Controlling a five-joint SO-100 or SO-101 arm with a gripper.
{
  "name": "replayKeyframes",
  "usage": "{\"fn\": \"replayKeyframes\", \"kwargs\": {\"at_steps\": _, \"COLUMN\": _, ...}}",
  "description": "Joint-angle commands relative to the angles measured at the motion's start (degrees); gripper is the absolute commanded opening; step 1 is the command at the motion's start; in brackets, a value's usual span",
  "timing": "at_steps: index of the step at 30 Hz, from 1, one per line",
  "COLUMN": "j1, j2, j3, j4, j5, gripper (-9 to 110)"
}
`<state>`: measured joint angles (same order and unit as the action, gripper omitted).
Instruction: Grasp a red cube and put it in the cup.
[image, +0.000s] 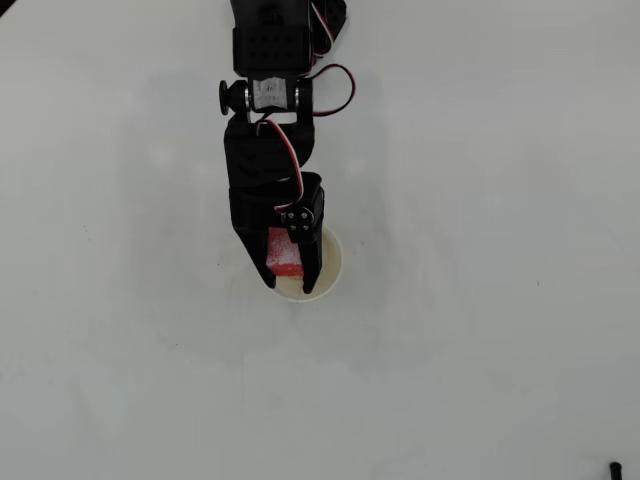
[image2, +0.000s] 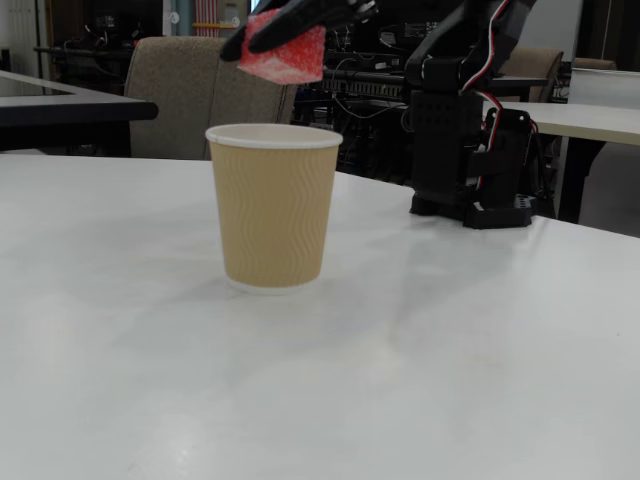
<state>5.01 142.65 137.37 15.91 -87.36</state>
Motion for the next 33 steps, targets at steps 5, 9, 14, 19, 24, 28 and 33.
{"fn": "replayKeyframes", "kwargs": {"at_steps": 5, "j1": 1.1, "j2": 2.3, "j3": -1.0, "j4": -0.8, "j5": 0.4, "gripper": 8}}
{"fn": "replayKeyframes", "kwargs": {"at_steps": 9, "j1": 1.1, "j2": 2.3, "j3": -0.9, "j4": -0.8, "j5": 0.4, "gripper": 8}}
{"fn": "replayKeyframes", "kwargs": {"at_steps": 14, "j1": 1.1, "j2": 2.3, "j3": -0.7, "j4": -0.8, "j5": 0.4, "gripper": 17}}
{"fn": "replayKeyframes", "kwargs": {"at_steps": 19, "j1": 1.3, "j2": 2.3, "j3": -0.4, "j4": -1.1, "j5": 0.6, "gripper": 20}}
{"fn": "replayKeyframes", "kwargs": {"at_steps": 24, "j1": 1.4, "j2": 2.3, "j3": -0.1, "j4": -1.3, "j5": 0.9, "gripper": 21}}
{"fn": "replayKeyframes", "kwargs": {"at_steps": 28, "j1": 1.4, "j2": 2.3, "j3": 0.0, "j4": -1.3, "j5": 1.2, "gripper": 22}}
{"fn": "replayKeyframes", "kwargs": {"at_steps": 33, "j1": 1.6, "j2": 3.7, "j3": 0.7, "j4": -1.3, "j5": 2.3, "gripper": 22}}
